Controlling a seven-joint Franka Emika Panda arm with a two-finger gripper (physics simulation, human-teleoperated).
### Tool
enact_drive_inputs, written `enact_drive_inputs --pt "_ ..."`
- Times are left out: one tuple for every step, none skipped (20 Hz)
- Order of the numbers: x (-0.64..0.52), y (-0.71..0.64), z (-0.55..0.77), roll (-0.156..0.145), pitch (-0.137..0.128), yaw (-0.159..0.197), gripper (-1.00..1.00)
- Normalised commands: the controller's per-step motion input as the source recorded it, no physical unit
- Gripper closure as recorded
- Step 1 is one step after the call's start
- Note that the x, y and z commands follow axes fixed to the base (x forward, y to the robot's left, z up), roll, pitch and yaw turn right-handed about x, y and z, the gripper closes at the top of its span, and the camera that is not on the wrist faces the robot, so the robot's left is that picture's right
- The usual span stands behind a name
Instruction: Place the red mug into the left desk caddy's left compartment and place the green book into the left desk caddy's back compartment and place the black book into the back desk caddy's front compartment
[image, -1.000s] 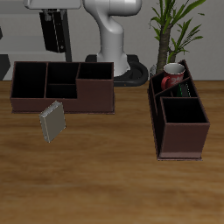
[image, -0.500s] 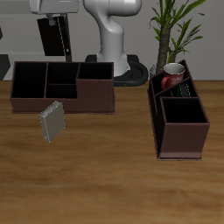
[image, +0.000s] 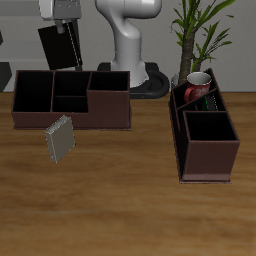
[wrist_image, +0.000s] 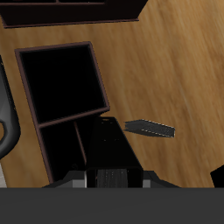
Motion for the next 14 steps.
enact_drive_inputs --pt "-0.1 -0.04 0.1 -0.07 -0.213 0.33 1.0" --pt "-0.02 0.06 -0.13 0.022 0.04 0.075 1.0" --pt "-0.05 0.05 -0.25 0.082 0.333 -0.099 1.0" --pt "-0.21 -0.11 0.05 -0.106 -0.214 0.478 1.0" --pt "0.0 0.0 0.0 0.0 0.0 0.0 1.0" --pt "-0.06 0.02 -0.03 -0.009 0.115 0.147 1.0" --pt "0.03 -0.01 0.07 -0.016 -0.047 0.083 1.0" --pt "0.03 -0.07 -0.08 -0.068 -0.079 0.188 1.0" --pt "0.06 0.05 -0.21 0.019 0.116 0.103 1.0" --pt "-0.02 0.04 -0.24 0.036 0.101 0.074 1.0" --pt "0.0 -0.03 -0.13 -0.023 -0.001 0.121 1.0" --pt "-0.01 0.01 -0.22 -0.031 -0.023 0.171 1.0" --pt "0.07 0.04 -0.33 0.033 0.195 0.051 1.0" --pt "-0.13 -0.06 -0.33 -0.03 0.064 0.149 1.0"
